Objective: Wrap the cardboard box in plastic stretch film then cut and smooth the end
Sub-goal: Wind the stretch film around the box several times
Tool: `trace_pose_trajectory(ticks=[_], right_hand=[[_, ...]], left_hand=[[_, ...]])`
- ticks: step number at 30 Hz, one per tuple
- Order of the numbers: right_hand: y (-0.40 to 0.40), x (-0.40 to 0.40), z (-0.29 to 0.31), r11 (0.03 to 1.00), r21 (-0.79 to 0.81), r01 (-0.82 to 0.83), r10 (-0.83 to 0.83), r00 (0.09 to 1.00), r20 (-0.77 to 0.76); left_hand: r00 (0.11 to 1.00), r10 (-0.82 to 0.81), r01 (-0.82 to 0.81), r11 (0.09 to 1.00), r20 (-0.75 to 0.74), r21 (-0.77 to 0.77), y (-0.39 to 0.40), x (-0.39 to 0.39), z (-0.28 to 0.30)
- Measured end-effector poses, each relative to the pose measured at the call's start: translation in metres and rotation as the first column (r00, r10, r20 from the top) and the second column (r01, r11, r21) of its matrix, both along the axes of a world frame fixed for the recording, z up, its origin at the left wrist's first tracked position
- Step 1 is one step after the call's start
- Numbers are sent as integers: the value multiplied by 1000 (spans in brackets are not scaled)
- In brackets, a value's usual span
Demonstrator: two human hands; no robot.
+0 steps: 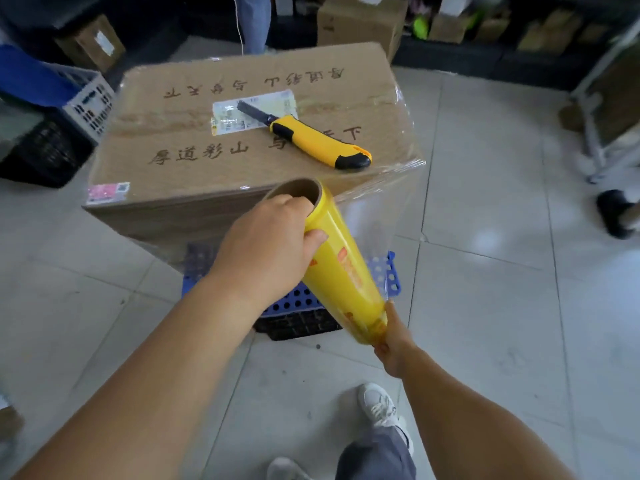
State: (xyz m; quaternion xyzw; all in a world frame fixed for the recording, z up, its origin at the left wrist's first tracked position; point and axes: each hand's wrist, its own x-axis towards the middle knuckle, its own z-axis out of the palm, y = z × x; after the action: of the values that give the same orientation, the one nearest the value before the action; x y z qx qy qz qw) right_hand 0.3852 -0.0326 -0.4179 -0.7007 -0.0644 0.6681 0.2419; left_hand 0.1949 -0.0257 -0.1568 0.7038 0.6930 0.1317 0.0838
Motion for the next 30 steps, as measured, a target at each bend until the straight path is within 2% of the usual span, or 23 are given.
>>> trace_pose_trajectory(ticks=[6,12,20,25,30], right_hand=[[-33,-29,-7,994,-12,113,-113,993,-42],[-37,-54,-11,978,-16,208,-209,978,-27],[-44,-69,-13,959,-27,282,-280,958,58],[-59,-86,-17,919,-3,395,-394,918,52],[-82,-124,-11,871,3,492,-491,871,25]], left_hand=[[992,-129,129,992,-11,-18,-8,-26,1],[982,-191,190,981,-2,-35,-3,-46,0],[959,-280,283,957,51,-58,2,-66,6],[913,-396,401,916,97,-35,4,-85,5],[822,-561,563,826,100,4,10,-106,8]])
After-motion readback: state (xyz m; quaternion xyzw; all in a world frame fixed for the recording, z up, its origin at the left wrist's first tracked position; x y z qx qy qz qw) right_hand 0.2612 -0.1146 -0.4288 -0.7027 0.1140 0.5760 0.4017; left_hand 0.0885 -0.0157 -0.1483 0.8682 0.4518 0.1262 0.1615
